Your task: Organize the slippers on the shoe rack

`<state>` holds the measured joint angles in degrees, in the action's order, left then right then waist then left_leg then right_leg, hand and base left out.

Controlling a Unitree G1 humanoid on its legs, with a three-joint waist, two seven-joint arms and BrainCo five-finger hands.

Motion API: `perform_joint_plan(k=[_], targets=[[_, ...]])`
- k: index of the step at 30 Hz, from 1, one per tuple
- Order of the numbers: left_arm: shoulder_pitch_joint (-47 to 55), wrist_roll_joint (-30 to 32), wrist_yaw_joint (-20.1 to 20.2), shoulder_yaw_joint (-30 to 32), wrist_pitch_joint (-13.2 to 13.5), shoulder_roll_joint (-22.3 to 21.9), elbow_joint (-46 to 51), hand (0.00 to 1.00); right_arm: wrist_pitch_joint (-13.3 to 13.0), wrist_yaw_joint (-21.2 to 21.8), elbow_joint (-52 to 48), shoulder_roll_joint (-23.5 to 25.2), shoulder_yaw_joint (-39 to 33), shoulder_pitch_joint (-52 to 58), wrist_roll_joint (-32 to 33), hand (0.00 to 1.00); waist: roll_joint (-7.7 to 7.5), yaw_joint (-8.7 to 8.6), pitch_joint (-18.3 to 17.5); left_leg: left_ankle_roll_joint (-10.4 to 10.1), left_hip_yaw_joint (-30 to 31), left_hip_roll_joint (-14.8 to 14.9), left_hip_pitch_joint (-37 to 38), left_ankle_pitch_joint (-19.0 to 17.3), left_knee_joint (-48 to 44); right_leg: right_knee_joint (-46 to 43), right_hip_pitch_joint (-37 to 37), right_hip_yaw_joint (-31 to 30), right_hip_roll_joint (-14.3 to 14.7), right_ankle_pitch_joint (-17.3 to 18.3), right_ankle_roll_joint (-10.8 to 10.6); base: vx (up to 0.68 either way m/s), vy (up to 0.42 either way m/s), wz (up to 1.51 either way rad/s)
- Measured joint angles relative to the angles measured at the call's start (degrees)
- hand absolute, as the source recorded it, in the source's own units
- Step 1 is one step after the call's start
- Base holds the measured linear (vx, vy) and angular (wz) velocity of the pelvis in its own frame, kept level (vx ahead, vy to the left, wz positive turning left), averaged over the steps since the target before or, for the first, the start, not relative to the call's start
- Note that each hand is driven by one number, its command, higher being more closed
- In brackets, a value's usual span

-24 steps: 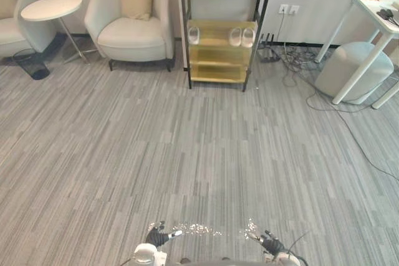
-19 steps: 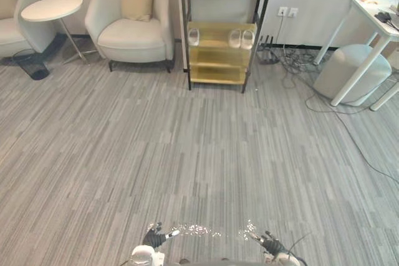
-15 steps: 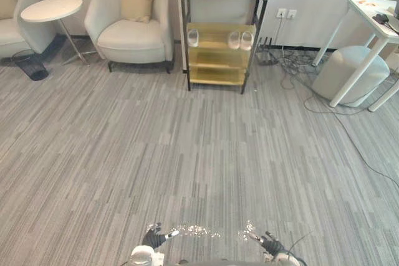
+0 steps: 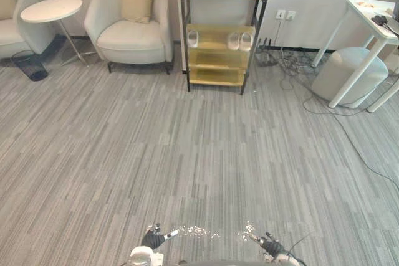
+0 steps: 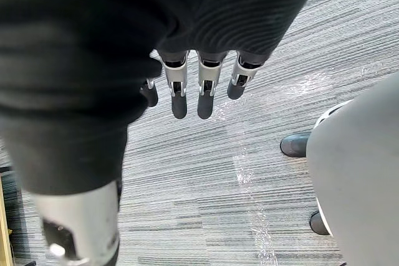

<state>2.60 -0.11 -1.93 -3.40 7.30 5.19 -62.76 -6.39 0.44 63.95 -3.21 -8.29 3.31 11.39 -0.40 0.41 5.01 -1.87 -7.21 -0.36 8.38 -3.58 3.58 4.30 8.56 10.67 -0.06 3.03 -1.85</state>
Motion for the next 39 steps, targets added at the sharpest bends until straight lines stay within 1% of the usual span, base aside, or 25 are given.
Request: perform_joint_plan(k=[8, 10, 11, 13, 15, 16, 17, 18, 20, 21, 22, 23, 24, 25, 26, 27, 28, 29, 30, 32, 33, 35, 36, 38, 39], targets=[[-0.22, -0.23, 0.00, -1.08, 0.00, 0.33, -0.29, 0.00, 0.01, 0.82, -0.05, 0.40, 0.41, 0.23, 1.29, 0.00, -0.31, -0.12, -0.09, -0.01, -0.10, 0.15, -0.21, -0.67, -1.12, 0.72, 0.51, 0.06, 0.12, -0.24, 0.50, 0.00, 0.000, 0.00], [-0.66, -0.76, 0.02, -1.06, 0.00, 0.56, -0.26, 0.00, 0.00, 1.09, -0.06, 0.32, 0.67, 0.26, 2.30, 0.00, -0.46, -0.20, 0.39, -0.23, -0.41, 0.71, -3.32, -4.08, -7.75, 0.30, 0.50, 0.13, 0.13, 0.19, 1.18, -0.01, -0.008, -0.03], [-0.92, -1.70, 0.05, -1.04, 0.01, 0.58, -0.21, 0.00, -0.10, 1.21, -0.30, -0.11, 0.68, 0.10, 2.46, 0.00, 0.05, -0.19, 1.18, -0.89, -1.30, 1.90, -5.67, -7.29, -14.21, -1.14, 0.44, 0.27, 0.50, 1.65, 1.71, -0.02, -0.011, -0.04], [-1.19, -2.29, 0.08, -1.06, 0.02, 0.73, -0.13, 0.00, -0.30, 1.23, -0.46, -0.41, 0.74, 0.14, 2.72, 0.00, 0.15, -0.15, 1.65, -2.60, -3.51, 3.38, -8.88, -9.10, -22.51, -2.87, -0.10, 0.34, 0.46, 3.80, 2.70, -0.05, 0.000, 0.01], [-1.74, -2.45, 0.10, -0.99, 0.06, 0.68, 0.29, 0.00, -0.34, 1.32, -0.43, -1.14, 0.74, 0.24, 3.30, 0.00, 0.43, -0.08, 2.09, -3.85, -6.12, 5.42, -14.76, -8.27, -36.46, -6.08, -0.47, 0.11, -0.27, 6.13, 2.88, 0.01, -0.004, -0.03], [-1.83, -2.45, 0.10, -0.98, 0.12, 0.70, 0.33, 0.00, -0.29, 1.30, -0.37, -1.46, 0.72, 0.23, 3.57, 0.00, 0.37, 0.02, 2.31, -4.41, -6.79, 5.89, -15.89, -7.74, -39.06, -6.62, -0.37, -0.12, -0.51, 6.64, 2.92, 0.10, 0.009, -0.12], [-1.95, -2.48, 0.11, -0.84, 0.57, 0.71, 0.31, 0.00, -0.28, 1.23, -0.23, -1.72, 0.72, -0.20, 4.55, 0.00, 0.78, 0.06, 2.65, -2.71, -8.17, 6.62, -18.58, -8.65, -44.40, -7.57, 0.60, -0.87, -1.56, 7.51, 3.37, 0.17, 0.041, -0.16], [-2.03, -2.52, 0.12, -0.80, 0.90, 0.68, 0.34, 0.00, -0.27, 1.16, -0.09, -2.01, 0.71, -0.43, 4.54, 0.00, 0.75, 0.00, 2.80, -2.21, -8.55, 6.60, -19.66, -10.88, -44.14, -7.98, 0.74, -1.54, -2.60, 7.99, 3.18, 0.19, 0.054, -0.23], [-2.45, -2.83, 0.13, -0.87, 1.06, 0.76, 0.46, 0.00, -0.25, 1.09, -0.06, -1.97, 0.71, -0.55, 4.56, 0.00, 0.45, 0.01, 3.02, -2.10, -9.24, 5.85, -21.70, -11.37, -37.54, -7.80, 0.82, -2.74, -4.77, 8.64, 2.15, 0.24, 0.131, -0.31], [-2.73, -2.91, 0.13, -0.88, 1.05, 0.77, 0.54, 0.00, -0.19, 1.05, -0.05, -1.88, 0.75, -0.64, 4.53, 0.00, 0.36, 0.05, 3.13, -1.89, -9.24, 4.78, -22.57, -9.46, -29.57, -7.62, 0.97, -3.57, -6.29, 9.18, 0.69, 0.37, 0.263, -0.47], [-2.45, -2.99, 0.11, -0.98, 1.05, 0.44, 0.78, 0.00, -0.19, 1.03, -0.08, -1.93, 0.97, -0.68, 4.55, 0.00, 0.92, 0.13, 3.07, -2.38, -7.65, 4.08, -21.60, -5.25, -19.87, -6.83, 1.33, -4.32, -6.78, 9.70, -1.54, 0.40, 0.330, -0.54], [-2.36, -3.27, 0.07, -0.99, 1.06, 0.34, 0.85, 0.00, -0.15, 0.95, -0.02, -2.01, 1.70, -0.86, 4.51, 0.00, 1.23, 0.29, 3.07, -1.40, -6.66, 4.29, -21.61, -2.63, -19.25, -6.91, 1.60, -5.11, -6.70, 10.83, -2.39, 0.39, 0.325, -0.62], [-2.39, -3.54, 0.23, -0.98, 1.01, 0.94, 1.26, 0.00, -0.03, 0.96, -0.02, -1.27, 2.11, -0.79, 4.44, 0.00, -0.10, 0.40, 2.45, 0.48, -6.86, 2.84, -22.09, -3.87, -22.03, -8.45, 1.70, -5.61, -8.29, 12.24, -3.45, 0.44, 0.301, -0.43], [-2.75, -3.55, 0.16, -0.98, 0.91, 1.34, 1.22, 0.00, -0.05, 1.17, -0.14, -0.45, 2.23, -0.71, 4.32, 0.00, -1.17, 0.10, 2.35, 1.01, -7.54, 2.34, -22.21, -5.93, -23.21, -12.60, 0.18, -5.36, -9.31, 12.82, -4.43, 0.59, 0.321, -0.52], [-3.13, -3.62, 0.46, -1.12, 0.87, 1.36, 1.07, 0.00, -0.07, 1.37, -0.21, -0.68, 2.12, -0.97, 4.34, 0.00, -1.48, 0.26, 2.52, 1.95, -8.95, 2.66, -20.60, -7.09, -23.28, -26.54, -6.19, -6.38, -10.03, 12.67, -4.27, 0.53, 0.263, -0.39], [-3.17, -3.72, 0.84, -1.22, 0.85, 1.62, 0.91, 0.00, -0.16, 1.36, -0.25, -0.48, 1.55, -1.01, 4.35, 0.00, -1.87, 0.30, 2.80, 2.45, -10.08, 2.73, -18.85, -7.51, -23.03, -34.39, -9.12, -7.10, -10.54, 12.46, -4.35, 0.67, 0.305, -0.48], [-3.38, -4.08, 1.05, -3.12, 0.68, 2.56, -0.12, 0.00, -0.33, 1.47, -0.38, -0.44, 1.46, -1.03, 4.29, 0.00, -2.06, 0.25, 3.50, 3.26, -10.98, 2.27, -14.00, -8.18, -21.54, -47.74, -12.98, -6.97, -10.80, 13.07, -5.25, 0.52, 0.200, -0.27], [-3.35, -4.31, 1.08, -4.25, 0.66, 2.76, -0.64, 0.00, -0.19, 2.14, -0.63, -0.57, 1.48, -1.02, 4.30, 0.00, -1.91, 0.20, 3.67, 3.46, -10.88, 2.29, -10.53, -8.30, -20.06, -52.76, -14.03, -4.12, -10.99, 13.54, -4.94, 0.63, 0.197, -0.23], [-3.37, -4.48, 1.10, -5.02, 0.67, 2.80, -0.98, 0.00, -0.33, 2.71, -0.79, -0.80, 1.66, -1.00, 4.29, 0.00, -1.70, 0.08, 3.75, 3.47, -10.66, 2.43, -7.17, -8.30, -17.84, -54.96, -14.88, 0.06, -11.32, 14.40, -3.28, 0.42, 0.096, -0.12], [-3.52, -4.52, 1.09, -5.08, 0.70, 2.59, -1.03, 0.00, -0.60, 3.25, -1.55, -0.95, 1.72, -0.98, 4.13, 0.00, -1.19, 0.02, 3.97, 3.46, -10.49, 2.89, -2.06, -8.30, -13.30, -52.15, -16.45, 7.87, -11.61, 16.47, 0.14, 0.49, 0.077, -0.05], [-3.76, -4.52, 1.08, -4.90, 0.70, 2.34, -1.02, 0.00, -0.81, 3.25, -2.07, -1.05, 1.67, -0.99, 4.14, 0.00, -0.98, -0.21, 4.12, 3.45, -10.52, 3.18, -0.82, -8.30, -11.99, -48.21, -18.36, 10.49, -11.42, 16.85, 0.31, 0.45, 0.028, -0.02], [-4.39, -4.51, 1.08, -4.86, 0.70, 1.41, -0.99, 0.00, -0.98, 3.36, -3.90, -1.89, 1.59, -1.27, 4.19, 0.00, 0.55, -0.64, 5.08, 3.45, -10.43, 4.79, 0.23, -8.30, -11.45, -38.15, -22.90, 12.21, -9.15, 15.97, 0.70, 0.45, -0.067, 0.03], [-4.52, -4.50, 1.08, -4.85, 0.70, 0.98, -1.00, 0.00, -1.03, 3.36, -4.69, -2.30, 1.50, -1.30, 4.25, 0.00, 1.29, -0.87, 5.63, 3.38, -10.35, 5.63, 0.94, -8.32, -11.42, -33.20, -24.27, 12.33, -7.96, 13.37, 0.99, 0.40, -0.101, 0.10], [-3.73, -4.49, 1.08, -4.80, 0.74, 0.65, -0.99, 0.00, -0.99, 3.42, -4.65, -2.80, 1.52, -1.36, 4.29, 0.00, 1.35, -0.99, 5.79, 1.66, -10.47, 6.30, 3.37, -8.82, -11.49, -22.41, -24.80, 11.92, -6.52, 4.99, 1.18, 0.39, -0.148, 0.16], [-2.79, -4.45, 1.09, -4.24, 0.86, 0.89, -0.96, 0.00, -0.97, 3.47, -4.51, -2.71, 1.55, -0.83, 4.28, 0.00, 0.50, -1.10, 5.36, -1.31, -9.79, 6.05, 5.19, -10.51, -12.10, -19.42, -24.65, 11.11, -6.84, 0.17, 2.19, 0.56, -0.260, 0.35]])
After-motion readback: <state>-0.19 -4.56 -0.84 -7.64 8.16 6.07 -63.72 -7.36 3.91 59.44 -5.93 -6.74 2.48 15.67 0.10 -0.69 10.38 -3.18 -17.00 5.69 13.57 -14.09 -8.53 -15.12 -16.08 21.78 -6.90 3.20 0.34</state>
